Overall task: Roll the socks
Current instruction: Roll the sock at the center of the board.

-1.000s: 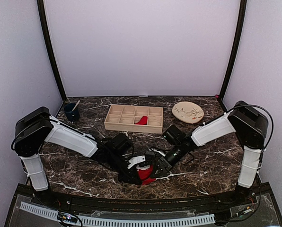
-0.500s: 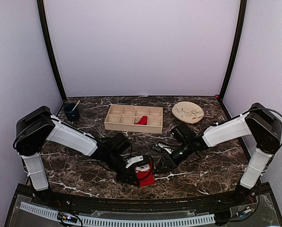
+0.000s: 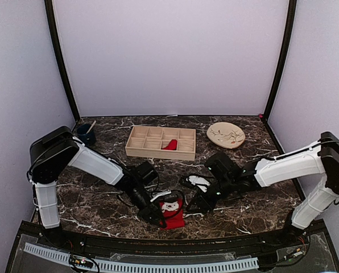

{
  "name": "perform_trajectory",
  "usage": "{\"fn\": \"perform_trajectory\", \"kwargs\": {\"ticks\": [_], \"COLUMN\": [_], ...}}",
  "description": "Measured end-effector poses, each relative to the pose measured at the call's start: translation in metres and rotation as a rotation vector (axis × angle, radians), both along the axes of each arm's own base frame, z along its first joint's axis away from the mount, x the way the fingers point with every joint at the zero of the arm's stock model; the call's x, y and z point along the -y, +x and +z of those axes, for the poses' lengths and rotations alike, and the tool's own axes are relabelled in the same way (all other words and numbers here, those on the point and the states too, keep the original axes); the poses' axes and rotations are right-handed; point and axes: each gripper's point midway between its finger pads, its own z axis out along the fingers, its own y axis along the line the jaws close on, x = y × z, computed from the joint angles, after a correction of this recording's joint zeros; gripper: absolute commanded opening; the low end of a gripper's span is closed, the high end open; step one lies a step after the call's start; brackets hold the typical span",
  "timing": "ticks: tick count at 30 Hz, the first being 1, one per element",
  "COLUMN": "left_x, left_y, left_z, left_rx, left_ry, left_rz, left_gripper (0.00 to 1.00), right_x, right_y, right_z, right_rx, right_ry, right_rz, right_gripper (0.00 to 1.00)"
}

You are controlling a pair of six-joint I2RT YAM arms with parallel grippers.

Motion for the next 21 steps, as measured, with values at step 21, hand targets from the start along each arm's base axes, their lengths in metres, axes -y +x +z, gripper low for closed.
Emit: {"fn": "perform_trajectory", "kwargs": {"ticks": [21], "left_x": [-0.003], "left_y": [-0.002], "left_z": [0.002], "left_rx": [-0.163], "left_ry": [0.02], "left_rz": [-0.001], "left_gripper": [0.04], "right_x": [-0.041], "right_y": [-0.051], "right_z": [0.003], "right_rx": [0.251], "right_ry": [-0.075], "right_rz": [0.24], "right_gripper": [0.45]}}
